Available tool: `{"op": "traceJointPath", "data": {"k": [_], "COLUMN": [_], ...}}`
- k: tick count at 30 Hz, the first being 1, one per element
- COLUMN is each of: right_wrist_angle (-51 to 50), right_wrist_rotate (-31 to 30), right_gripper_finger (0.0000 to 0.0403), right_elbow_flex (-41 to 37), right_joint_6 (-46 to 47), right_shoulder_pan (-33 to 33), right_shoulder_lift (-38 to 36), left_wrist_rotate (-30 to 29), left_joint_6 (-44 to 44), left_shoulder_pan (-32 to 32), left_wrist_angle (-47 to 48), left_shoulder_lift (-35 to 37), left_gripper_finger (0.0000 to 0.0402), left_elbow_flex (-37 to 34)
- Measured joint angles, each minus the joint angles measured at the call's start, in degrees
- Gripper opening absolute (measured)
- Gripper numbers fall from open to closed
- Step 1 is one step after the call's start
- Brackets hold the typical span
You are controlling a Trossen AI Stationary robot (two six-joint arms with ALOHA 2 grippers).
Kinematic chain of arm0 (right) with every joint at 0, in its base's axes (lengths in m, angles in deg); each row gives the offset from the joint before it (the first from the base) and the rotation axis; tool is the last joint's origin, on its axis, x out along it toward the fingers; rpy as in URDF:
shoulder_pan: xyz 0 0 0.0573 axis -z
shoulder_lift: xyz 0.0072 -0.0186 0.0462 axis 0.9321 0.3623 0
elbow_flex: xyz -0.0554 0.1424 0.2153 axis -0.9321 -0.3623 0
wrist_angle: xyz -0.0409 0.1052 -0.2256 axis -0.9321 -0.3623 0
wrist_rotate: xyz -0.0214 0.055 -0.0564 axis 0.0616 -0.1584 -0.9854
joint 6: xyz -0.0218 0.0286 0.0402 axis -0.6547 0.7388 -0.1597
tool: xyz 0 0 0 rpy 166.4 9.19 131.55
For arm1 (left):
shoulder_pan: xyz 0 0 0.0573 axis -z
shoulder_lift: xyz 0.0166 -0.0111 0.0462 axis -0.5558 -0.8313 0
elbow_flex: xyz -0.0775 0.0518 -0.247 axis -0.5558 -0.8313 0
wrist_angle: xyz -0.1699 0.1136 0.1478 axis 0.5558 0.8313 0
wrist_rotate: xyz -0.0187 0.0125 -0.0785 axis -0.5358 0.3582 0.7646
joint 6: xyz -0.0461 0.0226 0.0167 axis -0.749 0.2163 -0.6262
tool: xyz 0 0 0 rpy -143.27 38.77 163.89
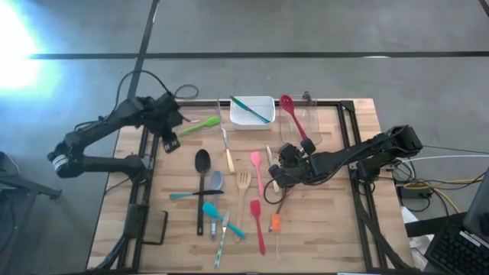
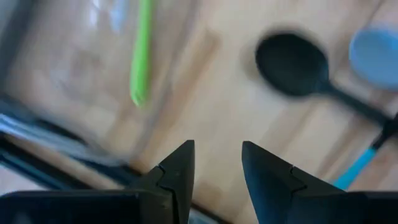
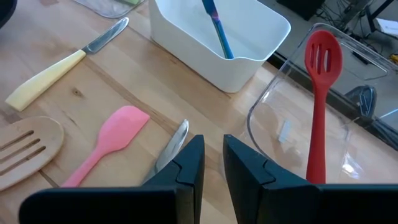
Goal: Pick & Place Kitchen Items
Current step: Adjust the left transparent bin on the table
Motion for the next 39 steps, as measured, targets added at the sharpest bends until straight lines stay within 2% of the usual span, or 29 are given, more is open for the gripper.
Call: {"op": "traceJointPath", "data": {"k": [5, 10, 17, 21, 27, 34, 39], "right_wrist_angle": [0.2, 0.4, 0.6, 0.6, 0.5, 0.3, 0.4], "right_wrist_rotate": [0.0, 0.0, -0.2, -0.3, -0.3, 0.0, 0.1], "right_gripper_finger": [0.0054, 0.0052, 0.0052, 0.0053, 0.0052, 0.0048, 0.0049], "right_elbow_flex": [0.0, 0.0, 0.0, 0.0, -0.1, -0.8, -0.9], "right_joint_6": [0.1, 0.1, 0.0, -0.1, -0.1, 0.0, 0.1], "right_shoulder_pan": [0.0, 0.0, 0.0, 0.0, 0.0, 0.0, 0.0], "right_shoulder_lift": [0.0, 0.0, 0.0, 0.0, 0.0, 0.0, 0.0], "left_wrist_rotate": [-5.5, -13.8, -16.5, -23.0, -22.1, -24.7, -31.2], "left_joint_6": [-4.8, -6.1, -3.3, -1.1, 0.7, -2.3, -3.3], "left_shoulder_pan": [0.4, 0.4, 0.4, 0.3, 0.3, 0.0, -1.9], "left_wrist_angle": [0.4, -4.7, -17.8, -18.6, -19.5, -14.3, -14.2], "left_shoulder_lift": [-0.6, -2.0, -4.9, -8.6, -12.9, -10.8, -10.0], "left_gripper_finger": [0.0135, 0.0135, 0.0135, 0.0135, 0.0135, 0.0135, 0.0135], "left_elbow_flex": [-8.1, -13.7, -13.9, -13.5, -13.5, -13.6, -13.6]}}
